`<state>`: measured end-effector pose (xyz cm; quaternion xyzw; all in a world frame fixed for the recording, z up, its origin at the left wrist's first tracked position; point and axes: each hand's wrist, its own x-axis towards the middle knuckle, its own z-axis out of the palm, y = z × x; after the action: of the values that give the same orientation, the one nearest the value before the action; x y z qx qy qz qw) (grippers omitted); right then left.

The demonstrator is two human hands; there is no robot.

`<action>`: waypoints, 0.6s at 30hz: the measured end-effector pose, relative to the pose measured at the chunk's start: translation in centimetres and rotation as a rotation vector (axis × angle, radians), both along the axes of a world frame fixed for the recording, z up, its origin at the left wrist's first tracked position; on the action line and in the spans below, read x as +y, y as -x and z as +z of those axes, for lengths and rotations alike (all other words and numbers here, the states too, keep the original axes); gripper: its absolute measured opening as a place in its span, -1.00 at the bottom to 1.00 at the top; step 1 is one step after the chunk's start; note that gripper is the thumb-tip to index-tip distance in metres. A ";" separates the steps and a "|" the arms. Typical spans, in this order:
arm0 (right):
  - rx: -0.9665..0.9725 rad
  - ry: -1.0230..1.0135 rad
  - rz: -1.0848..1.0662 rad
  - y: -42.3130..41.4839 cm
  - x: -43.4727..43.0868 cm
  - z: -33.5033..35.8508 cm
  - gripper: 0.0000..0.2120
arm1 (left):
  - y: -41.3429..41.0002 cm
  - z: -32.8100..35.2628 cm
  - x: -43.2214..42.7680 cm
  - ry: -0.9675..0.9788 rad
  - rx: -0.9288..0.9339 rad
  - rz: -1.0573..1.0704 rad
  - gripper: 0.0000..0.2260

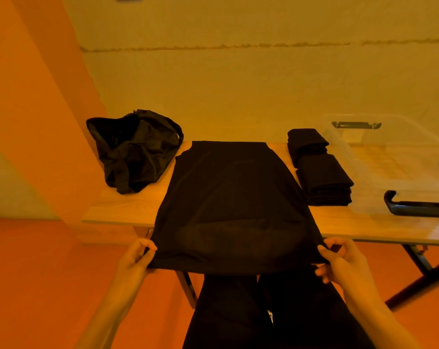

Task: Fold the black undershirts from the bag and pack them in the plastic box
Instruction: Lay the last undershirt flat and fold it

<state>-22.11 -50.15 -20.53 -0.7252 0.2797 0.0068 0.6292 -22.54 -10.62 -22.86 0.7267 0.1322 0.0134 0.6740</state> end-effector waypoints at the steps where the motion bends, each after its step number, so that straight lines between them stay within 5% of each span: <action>1: -0.019 0.007 0.012 -0.7 0.2 1.0 -0.87 | -0.7 1.1 -0.1 0.009 -0.013 -0.018 -0.83; 5: -0.133 0.068 0.048 -10.0 1.6 7.0 -0.89 | -9.7 8.3 -1.5 0.202 -0.045 -0.071 -0.80; 11: -0.490 -0.149 0.082 -30.2 3.6 21.8 -0.88 | -30.8 25.1 -4.3 0.374 -0.177 -0.053 -0.74; 18: -0.927 -0.013 0.030 -34.3 1.8 38.6 -0.92 | -36.6 40.3 -3.8 0.607 -0.589 -0.106 -0.81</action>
<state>12.21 -48.39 18.05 -0.6516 -0.0414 -0.3072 0.6924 14.07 -14.46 17.40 0.4663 -0.1057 0.1464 0.8660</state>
